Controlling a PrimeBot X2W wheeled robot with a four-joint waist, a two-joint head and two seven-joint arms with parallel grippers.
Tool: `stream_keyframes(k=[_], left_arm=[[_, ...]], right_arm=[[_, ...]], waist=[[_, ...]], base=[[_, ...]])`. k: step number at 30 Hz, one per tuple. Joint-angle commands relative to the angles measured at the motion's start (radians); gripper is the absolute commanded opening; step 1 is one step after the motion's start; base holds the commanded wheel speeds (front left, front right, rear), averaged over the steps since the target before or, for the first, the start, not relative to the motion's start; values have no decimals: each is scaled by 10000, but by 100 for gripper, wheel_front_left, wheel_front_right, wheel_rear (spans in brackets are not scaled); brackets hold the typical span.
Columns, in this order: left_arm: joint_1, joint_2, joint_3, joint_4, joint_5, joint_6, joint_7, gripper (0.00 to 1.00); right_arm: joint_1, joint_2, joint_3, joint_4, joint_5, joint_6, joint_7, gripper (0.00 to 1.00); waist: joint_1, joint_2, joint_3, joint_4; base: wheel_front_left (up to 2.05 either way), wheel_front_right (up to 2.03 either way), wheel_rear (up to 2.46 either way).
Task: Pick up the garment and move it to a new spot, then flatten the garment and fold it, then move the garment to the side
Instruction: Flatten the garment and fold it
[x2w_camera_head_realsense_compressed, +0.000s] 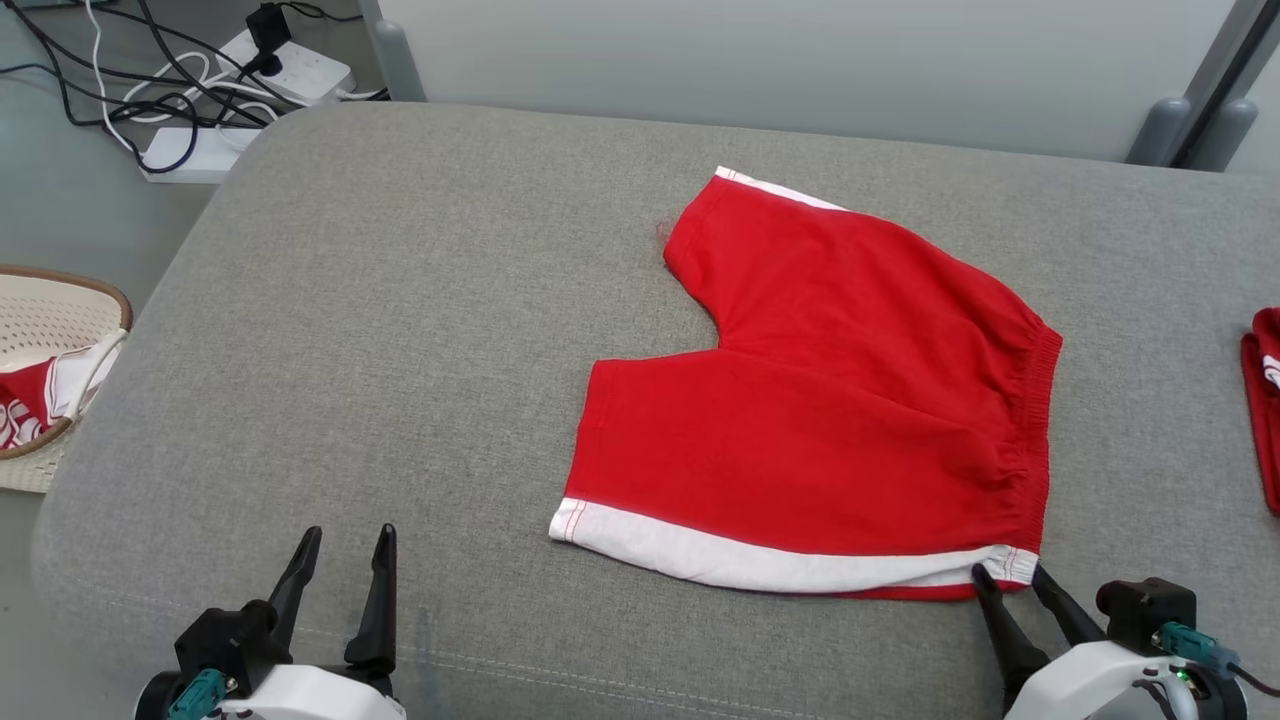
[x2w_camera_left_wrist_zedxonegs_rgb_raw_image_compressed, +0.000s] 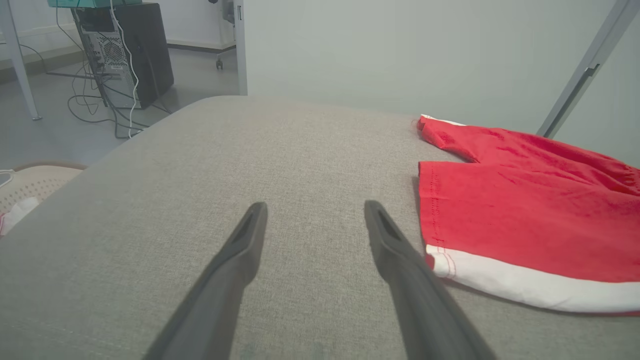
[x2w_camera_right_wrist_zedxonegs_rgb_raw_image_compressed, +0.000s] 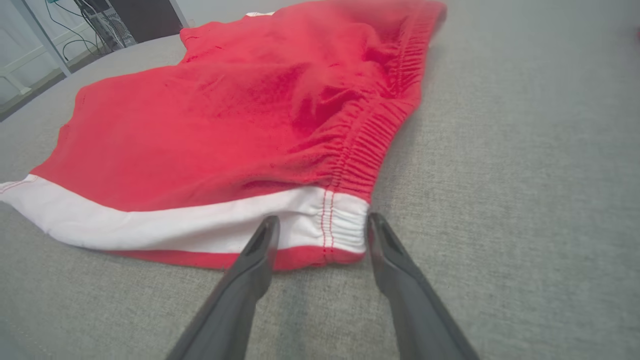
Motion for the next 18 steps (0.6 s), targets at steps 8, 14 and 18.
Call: stream_keyframes(k=[8, 14, 18], left_arm=[[-533, 145, 69, -190, -241, -69, -61, 100], [-620, 152, -104, -151, -292, -69, -61, 100], [-691, 162, -608, -15, -612, -69, -61, 100]], right_arm=[[-466, -285, 538, -66, 254, 42, -135, 21], [-490, -345, 549, -227, 235, 42, -136, 0], [-305, -453, 391, -549, 256, 42, -136, 0]], waist=[[0, 0, 225, -3], [0, 0, 278, -93], [0, 0, 303, -189]], base=[[0, 0, 0], [0, 0, 0], [0, 0, 0]])
